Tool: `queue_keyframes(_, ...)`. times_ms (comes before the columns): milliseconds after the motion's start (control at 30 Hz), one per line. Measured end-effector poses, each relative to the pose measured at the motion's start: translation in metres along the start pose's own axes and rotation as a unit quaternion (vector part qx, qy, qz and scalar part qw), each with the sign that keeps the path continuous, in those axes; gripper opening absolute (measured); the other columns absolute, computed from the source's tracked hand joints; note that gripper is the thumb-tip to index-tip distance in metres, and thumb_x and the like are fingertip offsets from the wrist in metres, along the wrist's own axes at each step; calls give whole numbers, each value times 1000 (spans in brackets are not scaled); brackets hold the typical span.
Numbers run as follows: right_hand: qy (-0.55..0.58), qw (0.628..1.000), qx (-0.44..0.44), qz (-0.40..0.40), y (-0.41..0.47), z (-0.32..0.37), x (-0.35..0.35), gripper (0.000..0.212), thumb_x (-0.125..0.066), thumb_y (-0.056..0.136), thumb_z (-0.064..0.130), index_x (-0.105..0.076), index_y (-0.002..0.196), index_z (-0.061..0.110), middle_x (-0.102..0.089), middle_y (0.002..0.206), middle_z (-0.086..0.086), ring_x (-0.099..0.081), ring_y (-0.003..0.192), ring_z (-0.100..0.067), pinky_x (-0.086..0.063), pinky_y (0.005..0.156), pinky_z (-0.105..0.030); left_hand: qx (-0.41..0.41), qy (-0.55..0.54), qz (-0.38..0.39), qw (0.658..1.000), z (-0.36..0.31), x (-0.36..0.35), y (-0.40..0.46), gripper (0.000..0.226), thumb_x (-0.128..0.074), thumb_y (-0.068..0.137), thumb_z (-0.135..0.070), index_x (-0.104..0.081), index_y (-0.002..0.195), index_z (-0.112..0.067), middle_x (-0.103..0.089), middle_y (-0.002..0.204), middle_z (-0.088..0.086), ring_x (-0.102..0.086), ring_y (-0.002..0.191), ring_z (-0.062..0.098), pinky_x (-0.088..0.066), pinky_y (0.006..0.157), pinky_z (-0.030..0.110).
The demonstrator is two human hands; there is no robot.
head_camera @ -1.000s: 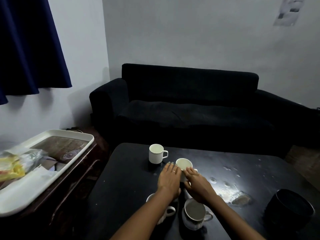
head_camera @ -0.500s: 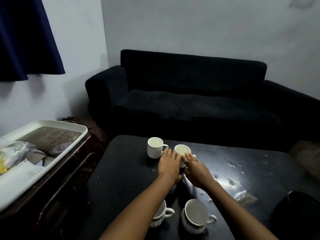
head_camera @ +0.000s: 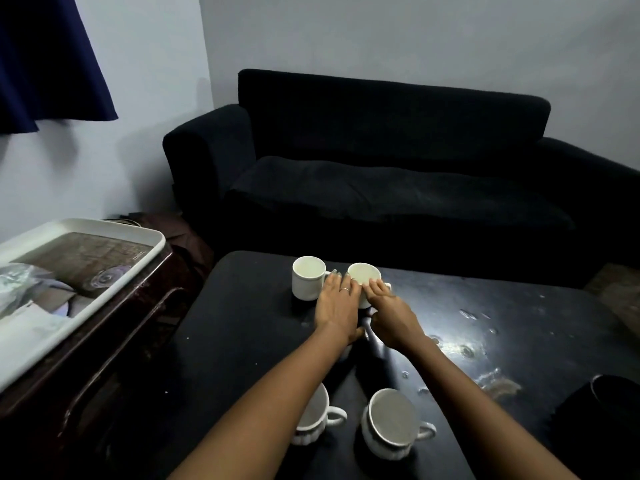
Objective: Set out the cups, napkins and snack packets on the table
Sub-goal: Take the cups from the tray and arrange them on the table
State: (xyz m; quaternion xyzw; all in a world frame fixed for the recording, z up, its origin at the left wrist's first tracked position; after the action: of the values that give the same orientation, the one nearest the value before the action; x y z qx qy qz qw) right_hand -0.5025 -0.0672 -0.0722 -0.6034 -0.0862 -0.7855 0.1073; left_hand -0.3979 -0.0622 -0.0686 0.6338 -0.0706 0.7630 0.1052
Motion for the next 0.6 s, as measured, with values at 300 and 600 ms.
queue_keyframes(300,64,991,-35,-110,-12,16,9,62,-46,83,0,-38,142,16,-37,150,-8,-36,137,-26,-35,105,-34,-23,-74,-32,997,23,19,-22,78,-44,94,-42,-4,150,-4,-15,159,13,-12,147,28,0,121,40)
queue_keyframes(600,131,966,14,-223,-86,71,12,35,-53,77,-8,-74,100,9,-73,105,-10,-67,97,-28,-51,79,-34,-24,-237,-136,962,46,20,-113,45,-43,94,-32,-44,138,-20,-57,134,1,-51,123,15,-4,120,30)
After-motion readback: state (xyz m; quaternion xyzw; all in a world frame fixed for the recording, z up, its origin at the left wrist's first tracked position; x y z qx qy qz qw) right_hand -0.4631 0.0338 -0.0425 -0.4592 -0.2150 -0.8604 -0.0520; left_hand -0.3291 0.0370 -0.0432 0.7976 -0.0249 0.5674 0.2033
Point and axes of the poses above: each hand's wrist, its own y-axis towards the middle knuckle, its own x-axis out of the back of the hand, z = x × y, the point moved 3 cm from there along y, towards the middle knuckle
